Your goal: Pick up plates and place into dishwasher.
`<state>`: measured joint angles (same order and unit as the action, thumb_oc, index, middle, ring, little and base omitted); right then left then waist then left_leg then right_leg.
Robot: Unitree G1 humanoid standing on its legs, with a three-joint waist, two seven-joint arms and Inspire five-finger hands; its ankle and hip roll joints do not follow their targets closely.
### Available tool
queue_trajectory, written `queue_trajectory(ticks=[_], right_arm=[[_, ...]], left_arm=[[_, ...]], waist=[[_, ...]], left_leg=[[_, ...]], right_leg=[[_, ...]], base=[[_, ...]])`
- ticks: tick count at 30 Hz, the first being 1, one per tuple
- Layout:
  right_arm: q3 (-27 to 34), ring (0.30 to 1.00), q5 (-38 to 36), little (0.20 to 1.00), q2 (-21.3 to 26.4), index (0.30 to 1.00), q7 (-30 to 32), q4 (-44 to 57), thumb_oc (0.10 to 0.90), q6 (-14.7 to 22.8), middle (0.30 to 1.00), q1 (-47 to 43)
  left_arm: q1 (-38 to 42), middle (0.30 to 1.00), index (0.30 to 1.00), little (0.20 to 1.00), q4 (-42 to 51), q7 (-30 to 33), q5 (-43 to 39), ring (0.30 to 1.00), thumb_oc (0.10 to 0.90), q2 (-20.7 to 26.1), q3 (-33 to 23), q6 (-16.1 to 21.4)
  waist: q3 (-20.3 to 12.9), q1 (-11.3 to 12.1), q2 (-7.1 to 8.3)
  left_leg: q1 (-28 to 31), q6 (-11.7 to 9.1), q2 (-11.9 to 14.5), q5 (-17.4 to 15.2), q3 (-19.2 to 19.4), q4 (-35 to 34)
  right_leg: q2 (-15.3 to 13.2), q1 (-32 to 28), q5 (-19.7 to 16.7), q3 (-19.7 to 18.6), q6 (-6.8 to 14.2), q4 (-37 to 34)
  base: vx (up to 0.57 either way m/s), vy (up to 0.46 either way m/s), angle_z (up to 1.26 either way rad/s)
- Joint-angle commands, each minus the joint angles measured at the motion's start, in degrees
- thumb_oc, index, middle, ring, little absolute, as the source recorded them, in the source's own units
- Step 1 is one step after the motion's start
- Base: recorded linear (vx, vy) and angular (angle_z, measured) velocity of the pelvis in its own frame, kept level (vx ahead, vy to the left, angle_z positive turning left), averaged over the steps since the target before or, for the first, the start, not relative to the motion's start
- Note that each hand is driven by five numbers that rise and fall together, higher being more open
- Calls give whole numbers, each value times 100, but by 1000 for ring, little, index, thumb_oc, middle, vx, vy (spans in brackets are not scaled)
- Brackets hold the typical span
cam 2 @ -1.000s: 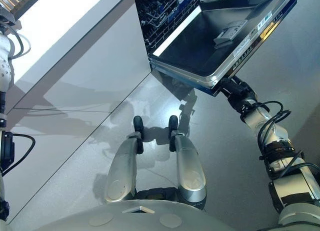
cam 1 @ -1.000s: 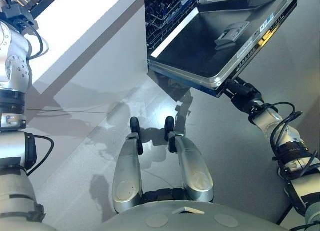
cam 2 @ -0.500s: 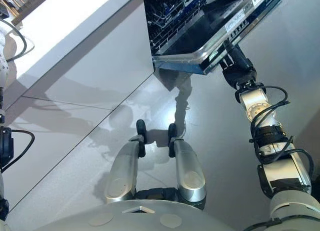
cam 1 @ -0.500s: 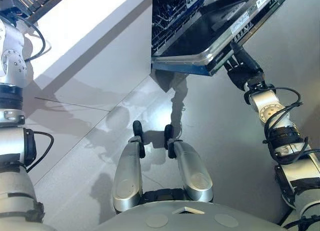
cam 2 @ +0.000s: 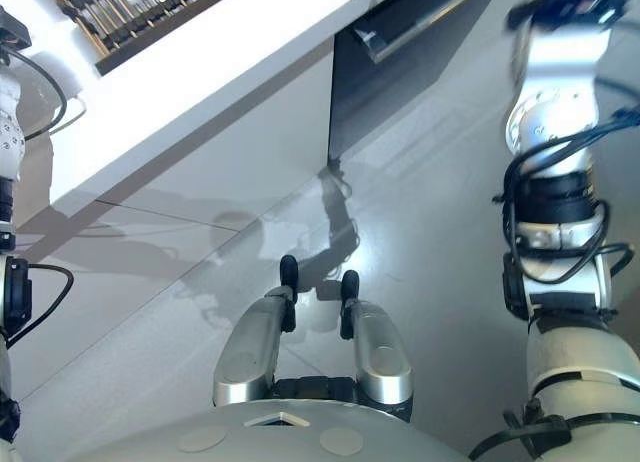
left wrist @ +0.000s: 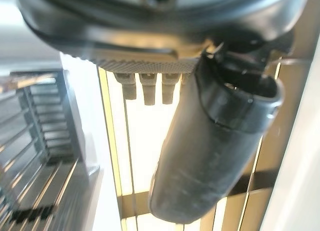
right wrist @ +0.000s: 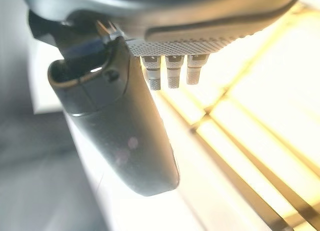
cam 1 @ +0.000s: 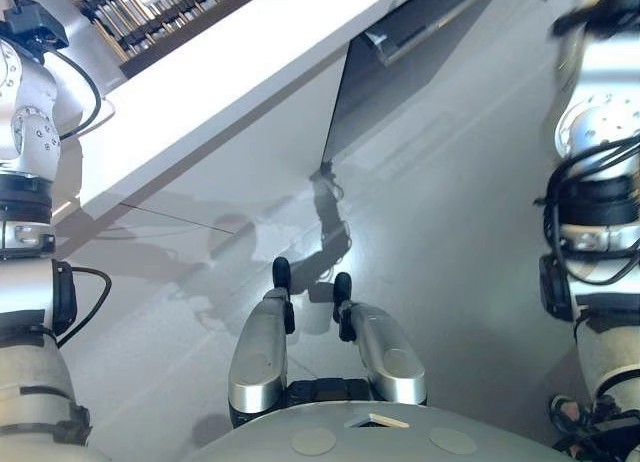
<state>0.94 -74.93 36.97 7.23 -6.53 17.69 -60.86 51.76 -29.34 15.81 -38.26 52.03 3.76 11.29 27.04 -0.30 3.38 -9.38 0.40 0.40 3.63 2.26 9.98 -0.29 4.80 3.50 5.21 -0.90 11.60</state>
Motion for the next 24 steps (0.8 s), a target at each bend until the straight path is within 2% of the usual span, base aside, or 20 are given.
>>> queue_trajectory(ticks=[1, 5, 8, 10, 13, 14, 16, 18, 19, 21, 24], right_arm=[[58, 900, 1388, 900, 288, 900, -3, -392, 800, -319, 900, 1326], [440, 900, 1553, 900, 123, 900, -448, -391, 800, -255, 900, 2868], [655, 900, 1820, 900, -81, 900, -319, -537, 800, -226, 900, 3595], [777, 900, 2224, 900, -117, 900, -141, -699, 800, -218, 900, 3870], [866, 900, 3431, 900, -214, 900, 172, -1150, 800, -107, 900, 4443], [865, 900, 3492, 900, -224, 900, 185, -1179, 800, -125, 900, 4496], [878, 900, 3937, 900, -284, 900, 324, -1548, 800, -242, 900, 4890], [851, 900, 4199, 900, -428, 900, 137, -2054, 800, -456, 900, 5250], [736, 900, 4195, 900, -557, 900, -21, -2413, 800, -407, 900, 5438], [641, 900, 4122, 900, -699, 900, -191, -2781, 800, -560, 900, 5589], [246, 900, 4651, 900, -1051, 900, -297, -3555, 800, -972, 900, 5870]], left_arm=[[-1022, 900, 900, 900, 589, -43, 198, 900, 800, -195, -552, 513], [-2014, 900, 900, 900, 1230, 36, 362, 900, 800, -494, -1041, 618], [-2437, 900, 900, 900, 1329, 141, 440, 900, 800, -724, -1191, 716], [-2587, 900, 900, 900, 1323, 144, 445, 900, 800, -823, -1245, 782], [-2887, 900, 900, 900, 1328, 166, 453, 900, 800, -1012, -1335, 854], [-2929, 900, 900, 900, 1341, 162, 435, 900, 800, -1027, -1351, 847], [-3151, 900, 900, 900, 1350, 126, 307, 900, 800, -1136, -1411, 855], [-3330, 900, 900, 900, 1328, 78, 201, 900, 800, -1272, -1474, 900], [-3382, 900, 900, 900, 1358, 84, 94, 900, 800, -1339, -1499, 865], [-3434, 900, 900, 900, 1378, 47, -37, 900, 800, -1417, -1524, 811], [-3456, 900, 900, 900, 1362, 44, -157, 900, 800, -1596, -1517, 719]], waist=[[-1655, -199, -46], [-1821, -334, -62], [-1940, -482, -121], [-1982, -540, -159], [-2056, -637, -229], [-2066, -643, -235], [-2103, -682, -274], [-2136, -720, -305], [-2149, -738, -328], [-2172, -760, -338], [-2194, -785, -354]], left_leg=[[362, -30, -444, -818, 342, -184], [534, -41, -390, -787, 389, -340], [727, -77, -331, -733, 459, -516], [820, -91, -313, -718, 489, -597], [1004, -115, -258, -665, 532, -769], [1027, -115, -255, -654, 536, -796], [1119, -128, -217, -594, 529, -932], [1216, -135, -191, -554, 514, -1027], [1264, -139, -178, -538, 499, -1075], [1314, -138, -172, -541, 481, -1098], [1376, -129, -169, -596, 450, -1054]], right_leg=[[96, 121, 78, -29, 454, -236], [99, 17, 43, -56, 485, -304], [88, -83, -5, -57, 527, -352], [80, -134, -13, -58, 551, -375], [67, -240, -16, -35, 591, -400], [69, -254, -16, -40, 593, -405], [66, -305, 1, -28, 611, -397], [67, -354, 19, -5, 629, -380], [67, -382, 39, 17, 629, -366], [60, -415, 65, 41, 633, -349], [39, -485, 100, 54, 639, -338]], base=[[-48, 48, -4], [-55, 43, -4], [-91, 88, -22], [-91, 75, -17], [-100, 61, -19], [-89, 44, -18], [-118, 40, -30], [-111, 37, -26], [-70, 28, -18], [-51, 24, -9], [-58, 21, -1]])
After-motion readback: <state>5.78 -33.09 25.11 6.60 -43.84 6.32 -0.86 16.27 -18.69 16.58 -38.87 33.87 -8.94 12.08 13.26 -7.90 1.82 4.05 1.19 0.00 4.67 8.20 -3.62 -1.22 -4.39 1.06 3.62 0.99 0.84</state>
